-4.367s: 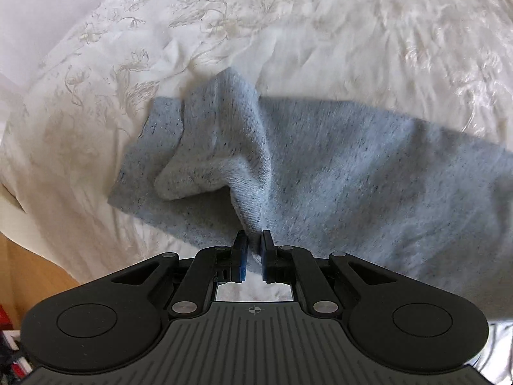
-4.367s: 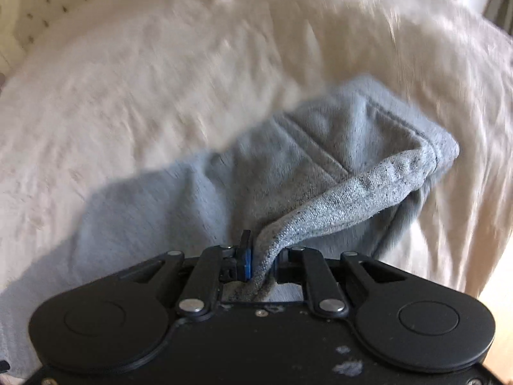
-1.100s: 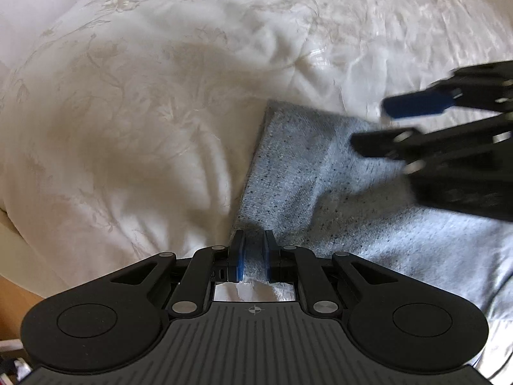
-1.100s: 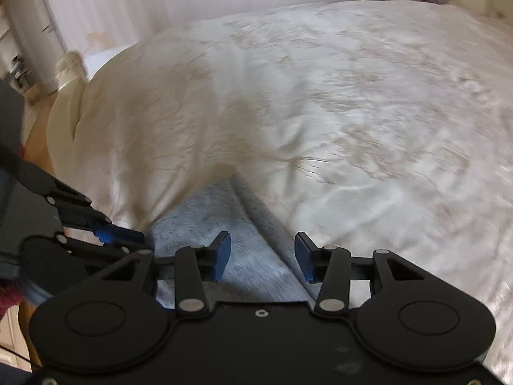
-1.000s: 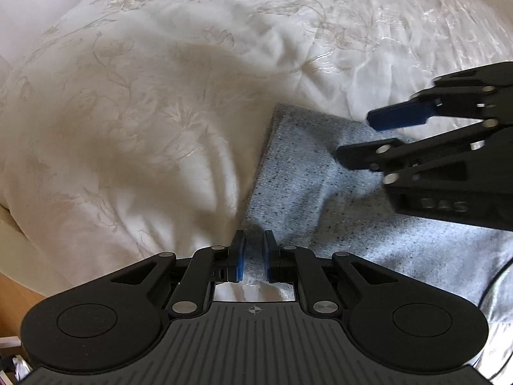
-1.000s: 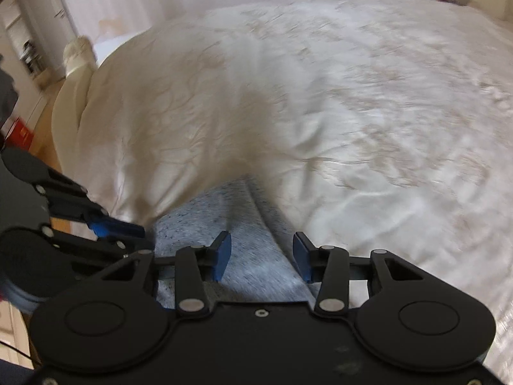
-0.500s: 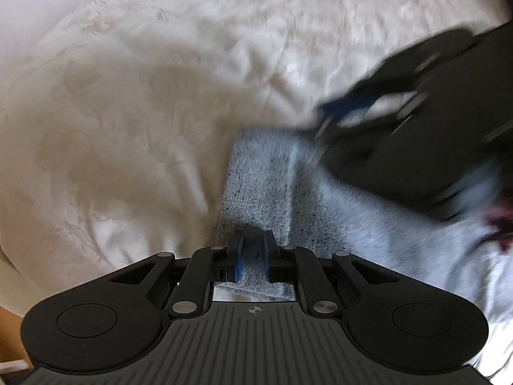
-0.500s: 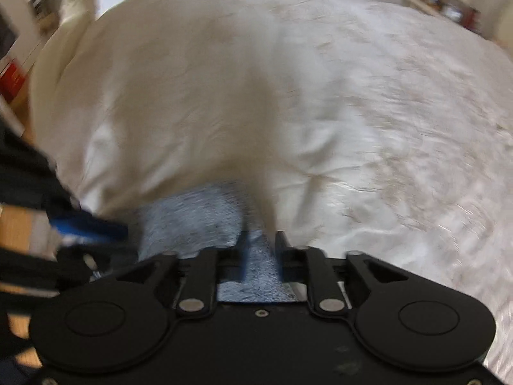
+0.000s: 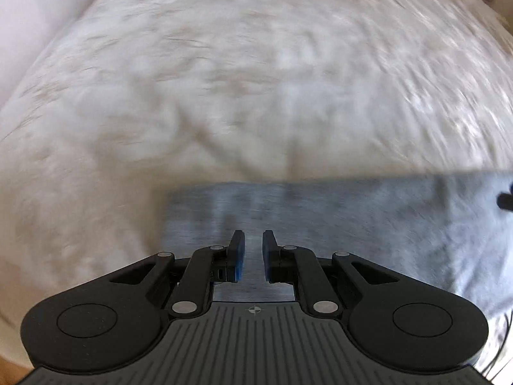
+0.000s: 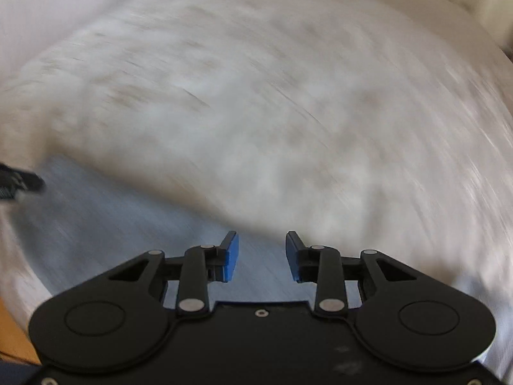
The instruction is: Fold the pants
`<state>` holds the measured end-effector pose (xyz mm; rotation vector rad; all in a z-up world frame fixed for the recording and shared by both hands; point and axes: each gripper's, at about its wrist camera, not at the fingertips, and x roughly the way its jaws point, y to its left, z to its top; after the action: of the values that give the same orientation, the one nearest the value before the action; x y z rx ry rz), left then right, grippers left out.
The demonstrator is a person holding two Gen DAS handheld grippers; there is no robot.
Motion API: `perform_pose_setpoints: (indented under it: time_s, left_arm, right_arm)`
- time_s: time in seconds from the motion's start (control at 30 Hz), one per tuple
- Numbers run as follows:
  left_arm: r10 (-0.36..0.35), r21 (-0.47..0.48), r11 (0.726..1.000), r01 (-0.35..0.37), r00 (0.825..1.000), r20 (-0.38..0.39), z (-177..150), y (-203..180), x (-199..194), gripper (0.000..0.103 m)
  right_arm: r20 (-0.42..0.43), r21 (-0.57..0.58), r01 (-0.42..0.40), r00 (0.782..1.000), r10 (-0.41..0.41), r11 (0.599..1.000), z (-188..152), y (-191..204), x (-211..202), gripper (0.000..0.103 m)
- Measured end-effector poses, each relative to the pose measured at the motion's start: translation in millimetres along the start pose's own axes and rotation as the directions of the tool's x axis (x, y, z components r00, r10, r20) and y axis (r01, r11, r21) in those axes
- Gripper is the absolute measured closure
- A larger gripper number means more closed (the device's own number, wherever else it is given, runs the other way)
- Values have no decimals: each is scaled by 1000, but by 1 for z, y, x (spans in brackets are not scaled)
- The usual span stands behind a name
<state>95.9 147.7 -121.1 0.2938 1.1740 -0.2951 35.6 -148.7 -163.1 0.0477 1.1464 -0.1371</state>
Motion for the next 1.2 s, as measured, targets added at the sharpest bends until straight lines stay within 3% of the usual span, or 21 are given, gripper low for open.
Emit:
perform_pose_setpoints:
  time_s: [0.1, 0.2, 0.33, 0.43, 0.53, 0.63, 0.7, 0.8, 0.9, 0.97, 1.07, 1.2]
  left_arm:
    - [1, 67, 998, 1, 999, -34, -12, -19, 12, 91]
    - [49, 128, 991, -40, 996, -69, -26, -24, 30, 90]
    - [84, 193, 979, -70, 994, -63, -27, -28, 26, 91]
    - [75, 176, 982, -65, 996, -50, -18, -31, 15, 91]
    - [58, 178, 983, -54, 998, -18, -12, -43, 1, 91]
    - [26, 199, 980, -29, 1000, 17, -3, -69, -12, 91]
    - [5, 213, 977, -13, 999, 35, 1, -90, -21, 91]
    - [-24, 228, 974, 11, 998, 51, 6, -125, -30, 91]
    - [-59, 251, 967, 46, 997, 45, 7, -164, -37, 91]
    - [-68, 283, 958, 52, 997, 45, 5, -191, -39, 91]
    - [-81, 326, 943, 63, 996, 41, 4, -226, -44, 91]
    - [-84, 366, 928, 66, 996, 33, 6, -261, -44, 91]
  right_arm:
    - [-89, 54, 70, 994, -65, 996, -43, -21, 2, 67]
    - [-193, 133, 158, 972, -131, 978, -88, -46, 8, 66]
    - [-274, 287, 303, 935, -226, 909, -131, -88, -5, 66]
    - [-277, 353, 347, 926, -257, 869, -144, -109, -24, 66]
    - [-216, 449, 357, 933, -288, 819, -153, -133, -52, 62]
    - [-196, 541, 414, 909, -368, 732, -158, -162, -69, 49]
    - [-204, 607, 440, 891, -405, 661, -165, -188, -77, 47]
    - [-219, 721, 451, 869, -444, 526, -186, -234, -95, 41]
    - [-194, 806, 401, 873, -447, 435, -205, -277, -107, 35]
    - [-180, 852, 370, 872, -456, 371, -216, -306, -114, 21]
    - [-151, 897, 313, 882, -447, 314, -228, -350, -110, 17]
    - [-142, 909, 280, 905, -402, 309, -234, -388, -96, 21]
